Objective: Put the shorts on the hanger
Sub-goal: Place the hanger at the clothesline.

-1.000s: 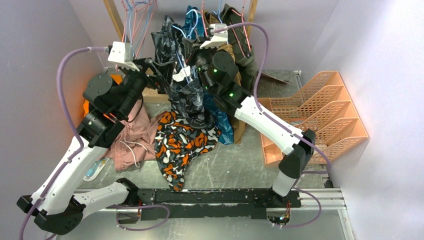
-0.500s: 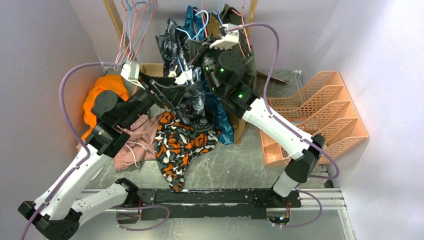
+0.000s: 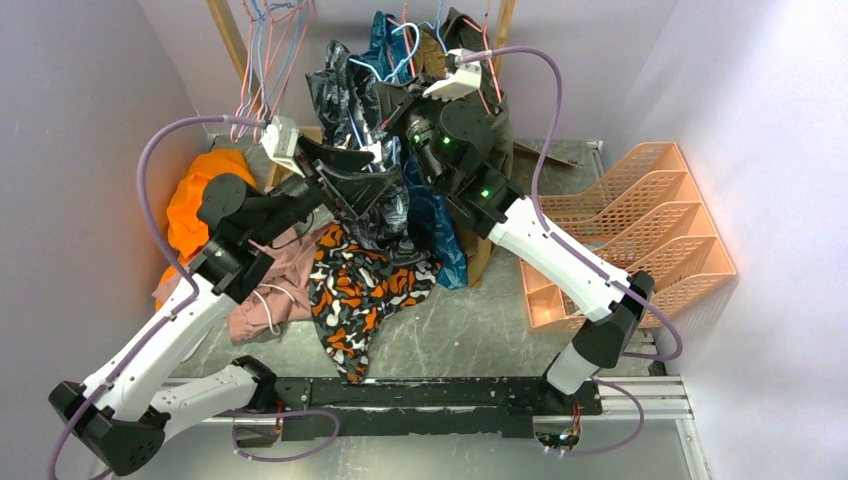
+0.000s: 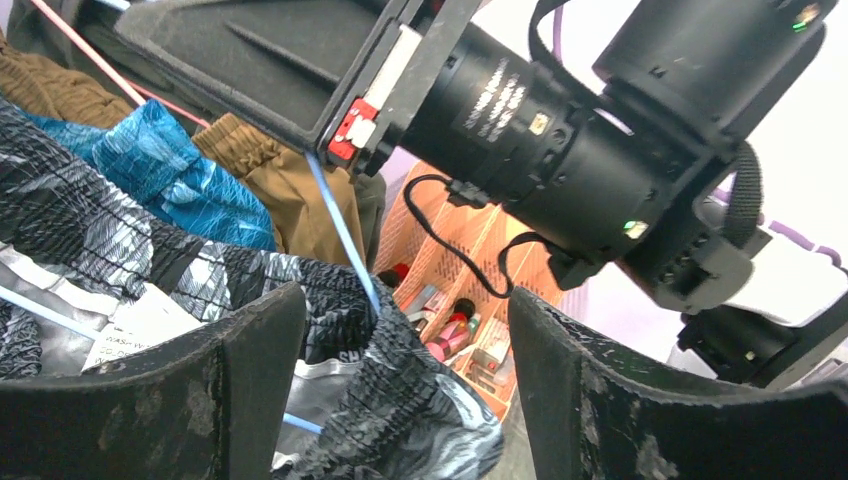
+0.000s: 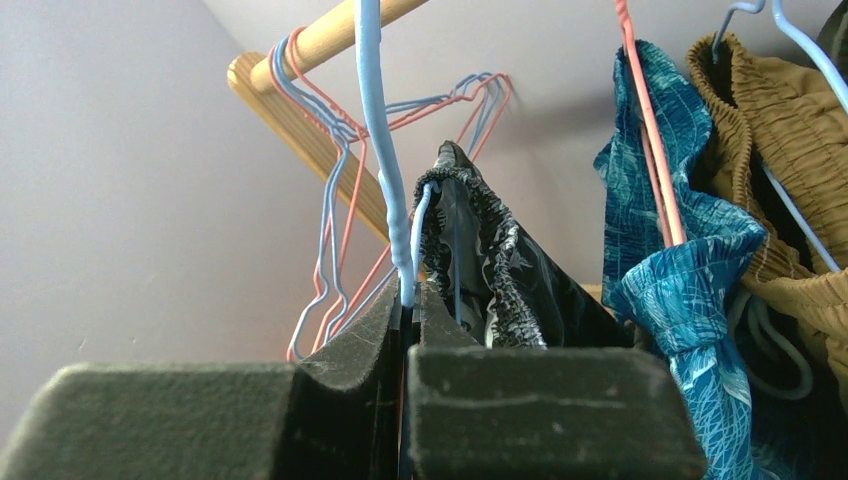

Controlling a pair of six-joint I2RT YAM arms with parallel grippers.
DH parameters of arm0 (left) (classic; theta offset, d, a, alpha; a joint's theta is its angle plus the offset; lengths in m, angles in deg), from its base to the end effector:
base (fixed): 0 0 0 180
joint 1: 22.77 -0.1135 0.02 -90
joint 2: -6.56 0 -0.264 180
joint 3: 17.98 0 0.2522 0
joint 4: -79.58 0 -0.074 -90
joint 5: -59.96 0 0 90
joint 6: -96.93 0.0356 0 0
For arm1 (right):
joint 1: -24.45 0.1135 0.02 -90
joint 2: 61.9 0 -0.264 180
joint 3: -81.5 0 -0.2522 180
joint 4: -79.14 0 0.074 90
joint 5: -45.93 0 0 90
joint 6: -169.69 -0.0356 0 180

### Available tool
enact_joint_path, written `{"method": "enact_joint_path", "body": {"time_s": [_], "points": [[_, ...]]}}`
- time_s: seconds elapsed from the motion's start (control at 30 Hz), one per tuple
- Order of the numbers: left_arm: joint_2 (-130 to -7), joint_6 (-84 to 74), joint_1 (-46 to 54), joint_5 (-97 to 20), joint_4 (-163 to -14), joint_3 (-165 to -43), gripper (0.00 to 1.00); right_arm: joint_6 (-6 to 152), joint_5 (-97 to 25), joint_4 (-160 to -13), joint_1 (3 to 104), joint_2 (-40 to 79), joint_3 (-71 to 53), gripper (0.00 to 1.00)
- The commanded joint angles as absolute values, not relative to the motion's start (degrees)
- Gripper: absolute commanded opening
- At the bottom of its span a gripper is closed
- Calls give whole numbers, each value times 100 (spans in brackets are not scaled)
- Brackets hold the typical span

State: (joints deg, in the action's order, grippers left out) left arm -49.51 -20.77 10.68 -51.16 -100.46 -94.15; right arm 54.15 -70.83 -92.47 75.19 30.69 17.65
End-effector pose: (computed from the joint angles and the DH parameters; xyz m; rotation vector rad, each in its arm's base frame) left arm 0.1683 -0.1265 0.4561 0.4066 1.2648 -1.1409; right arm 0.2435 0.2726 0.5057 0.1126 1.3772 0.8184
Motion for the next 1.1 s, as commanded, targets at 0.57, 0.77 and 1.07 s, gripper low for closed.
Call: {"method": "enact_joint_path", "body": {"time_s": [0.57,0.77,1.07], "points": [[-5651,-1958,1026,-5096,-10238,-9816,45,6145,-7624,-9884,8044,2890,1712,0],[-5716,-1952,1023,-4954,-10241,-9847,20,6386,-7804,-9949,8242,3006,1791,0],[-5530,-2050,1028,-4704,-10475,-9739,7,6666,-7873,-10015,8424,3041,1812,0]]}}
